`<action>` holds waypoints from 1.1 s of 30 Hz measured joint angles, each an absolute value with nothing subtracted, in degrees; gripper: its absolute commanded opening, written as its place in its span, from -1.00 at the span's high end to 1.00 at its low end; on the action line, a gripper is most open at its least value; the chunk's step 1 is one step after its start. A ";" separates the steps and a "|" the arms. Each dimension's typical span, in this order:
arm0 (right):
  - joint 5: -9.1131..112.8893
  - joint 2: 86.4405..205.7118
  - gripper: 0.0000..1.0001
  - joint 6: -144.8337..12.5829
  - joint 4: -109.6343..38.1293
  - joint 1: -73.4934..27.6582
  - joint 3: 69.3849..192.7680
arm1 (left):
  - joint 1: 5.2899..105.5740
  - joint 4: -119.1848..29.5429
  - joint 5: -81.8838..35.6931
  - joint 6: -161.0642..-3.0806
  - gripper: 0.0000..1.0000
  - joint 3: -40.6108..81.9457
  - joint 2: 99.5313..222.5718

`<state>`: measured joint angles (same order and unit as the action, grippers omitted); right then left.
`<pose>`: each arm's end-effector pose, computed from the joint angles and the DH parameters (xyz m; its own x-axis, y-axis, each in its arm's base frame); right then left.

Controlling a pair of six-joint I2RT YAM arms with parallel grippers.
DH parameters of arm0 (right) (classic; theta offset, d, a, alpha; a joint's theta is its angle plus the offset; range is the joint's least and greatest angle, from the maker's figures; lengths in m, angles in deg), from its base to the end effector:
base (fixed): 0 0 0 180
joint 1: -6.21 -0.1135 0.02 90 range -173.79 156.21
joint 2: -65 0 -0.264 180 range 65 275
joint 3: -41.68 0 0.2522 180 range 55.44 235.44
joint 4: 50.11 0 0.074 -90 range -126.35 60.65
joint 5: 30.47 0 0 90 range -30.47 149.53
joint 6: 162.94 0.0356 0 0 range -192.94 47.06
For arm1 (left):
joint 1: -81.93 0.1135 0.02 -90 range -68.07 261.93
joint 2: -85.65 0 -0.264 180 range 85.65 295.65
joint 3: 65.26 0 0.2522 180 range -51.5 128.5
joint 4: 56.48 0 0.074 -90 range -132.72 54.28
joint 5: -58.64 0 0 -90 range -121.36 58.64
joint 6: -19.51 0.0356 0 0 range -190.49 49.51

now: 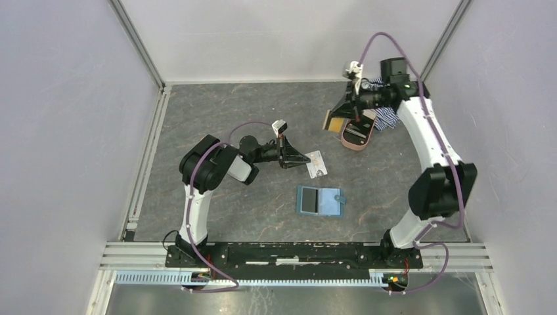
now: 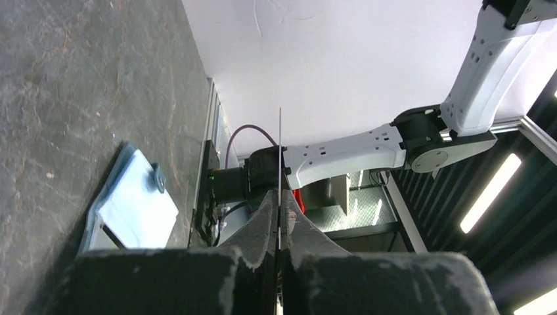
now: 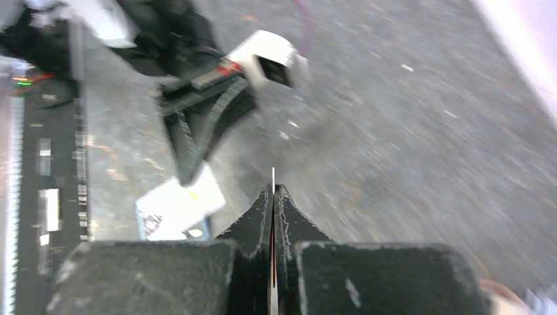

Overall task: Put the credit cards into the card holder
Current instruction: Place the credit card in the storage box.

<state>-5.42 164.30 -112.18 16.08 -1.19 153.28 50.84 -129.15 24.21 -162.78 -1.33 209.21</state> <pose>0.3544 0.0786 0.3558 -0.2511 -0.3027 -0.9194 -0.9591 0.2061 0.1941 0.3147 -0.2240 0.1371 -0.9870 -0.0645 -0.1470 0.1539 -0.1192 -0.9809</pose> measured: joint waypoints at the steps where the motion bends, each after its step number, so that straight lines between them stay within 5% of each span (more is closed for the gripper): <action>1: -3.50 162.12 1.00 -110.57 13.76 -0.12 151.51 | 50.97 -129.08 24.11 -162.74 0.96 -2.33 208.60; 13: 29.44 165.31 1.00 -116.56 12.05 2.83 155.86 | 51.36 -126.48 19.23 -147.59 0.96 -15.25 187.23; 20: 36.90 170.07 1.00 -119.16 13.69 2.55 156.32 | 51.21 -98.11 14.62 -123.59 0.96 -16.34 167.93; 33: 54.34 183.89 1.00 -122.96 12.93 -6.52 160.15 | 51.04 -73.74 11.76 -110.17 0.96 -17.72 158.22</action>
<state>54.34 183.89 -122.96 12.93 -6.52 160.15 51.04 -73.74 11.76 -110.17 -17.72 158.22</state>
